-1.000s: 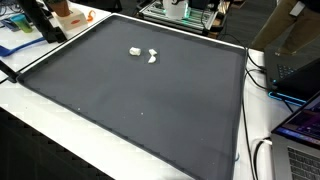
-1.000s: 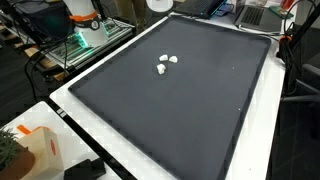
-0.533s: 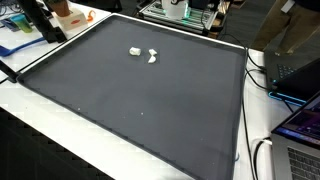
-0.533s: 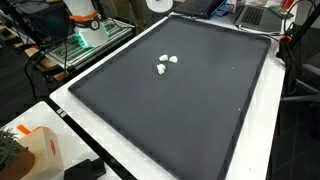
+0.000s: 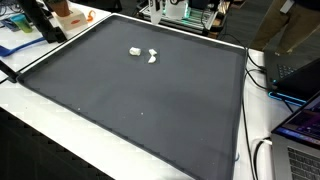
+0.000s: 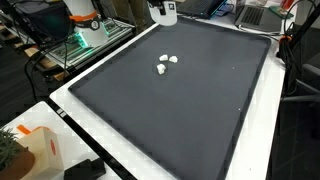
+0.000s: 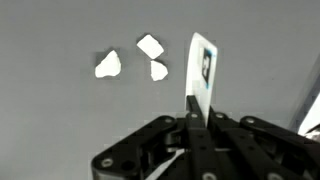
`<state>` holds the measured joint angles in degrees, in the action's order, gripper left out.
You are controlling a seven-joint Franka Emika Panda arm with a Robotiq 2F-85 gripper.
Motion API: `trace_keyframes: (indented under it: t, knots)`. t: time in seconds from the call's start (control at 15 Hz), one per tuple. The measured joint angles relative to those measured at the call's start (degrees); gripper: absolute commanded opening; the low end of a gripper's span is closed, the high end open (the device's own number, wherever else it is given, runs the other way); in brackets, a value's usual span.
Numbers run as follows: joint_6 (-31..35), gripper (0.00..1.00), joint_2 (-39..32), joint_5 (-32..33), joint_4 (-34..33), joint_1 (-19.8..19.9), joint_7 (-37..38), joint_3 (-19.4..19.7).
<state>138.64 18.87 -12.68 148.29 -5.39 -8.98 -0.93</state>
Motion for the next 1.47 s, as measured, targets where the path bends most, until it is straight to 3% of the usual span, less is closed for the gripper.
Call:
trace_keyframes:
  t: [0.27, 0.73, 1.47]
  knots:
    - [-1.0, 0.04, -8.4, 7.9, -4.4, 4.7, 1.7, 1.2]
    - [-0.7, 0.01, -9.9, 8.4, -5.0, 4.7, 2.3, 1.3]
    - [4.0, 0.01, -20.1, 13.4, -5.2, 5.0, 9.3, 1.3]
